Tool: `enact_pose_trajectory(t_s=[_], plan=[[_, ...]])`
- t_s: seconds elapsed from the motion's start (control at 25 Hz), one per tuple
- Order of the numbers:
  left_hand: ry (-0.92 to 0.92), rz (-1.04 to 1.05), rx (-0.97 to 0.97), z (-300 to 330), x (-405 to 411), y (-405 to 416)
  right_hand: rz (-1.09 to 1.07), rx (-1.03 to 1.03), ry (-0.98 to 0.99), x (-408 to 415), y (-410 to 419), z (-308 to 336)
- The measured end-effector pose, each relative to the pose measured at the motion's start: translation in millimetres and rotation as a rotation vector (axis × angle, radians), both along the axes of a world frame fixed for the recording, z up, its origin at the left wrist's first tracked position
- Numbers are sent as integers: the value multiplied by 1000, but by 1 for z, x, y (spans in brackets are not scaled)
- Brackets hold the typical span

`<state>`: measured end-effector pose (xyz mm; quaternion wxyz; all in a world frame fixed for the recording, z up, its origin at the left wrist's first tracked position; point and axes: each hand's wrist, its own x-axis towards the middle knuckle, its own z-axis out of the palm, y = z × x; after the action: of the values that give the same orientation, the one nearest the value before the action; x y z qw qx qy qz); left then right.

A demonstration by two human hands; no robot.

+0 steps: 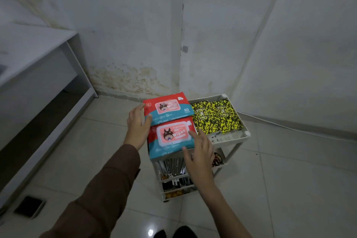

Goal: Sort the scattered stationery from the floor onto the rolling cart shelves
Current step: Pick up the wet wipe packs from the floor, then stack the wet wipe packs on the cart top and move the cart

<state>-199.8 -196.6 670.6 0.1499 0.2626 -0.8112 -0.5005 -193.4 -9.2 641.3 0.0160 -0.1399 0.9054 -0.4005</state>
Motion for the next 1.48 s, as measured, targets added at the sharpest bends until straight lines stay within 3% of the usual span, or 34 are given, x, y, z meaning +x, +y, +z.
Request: enact_pose_trajectory(t_s=[0.12, 0.32, 0.52, 0.68, 0.76, 0.96, 1.12, 1.24, 1.48], plan=[[-15, -25, -49, 0, -6, -18, -74, -61, 10, 21, -5, -2], [-58, -152, -32, -4, -37, -57, -95, 30, -96, 37, -36, -9], [-211, -441, 176, -17, -62, -88, -315, -192, 56, 56, -90, -13], [-388, -555, 386, -24, -70, -105, -536, -296, -192, 65, -132, -16], [-443, -576, 467, -25, -68, -107, -583, -311, -215, 69, -146, -20], [-473, -628, 366, -26, -69, -112, -686, -554, -91, 67, -164, -12], [-372, -625, 289, -20, -85, -111, -734, -709, -112, 61, -160, -8], [-337, -665, 333, -12, -93, -101, -704, -890, -136, 58, -159, -3], [-422, -747, 399, -16, -102, -107, -768, -1033, -144, 51, -166, -3]])
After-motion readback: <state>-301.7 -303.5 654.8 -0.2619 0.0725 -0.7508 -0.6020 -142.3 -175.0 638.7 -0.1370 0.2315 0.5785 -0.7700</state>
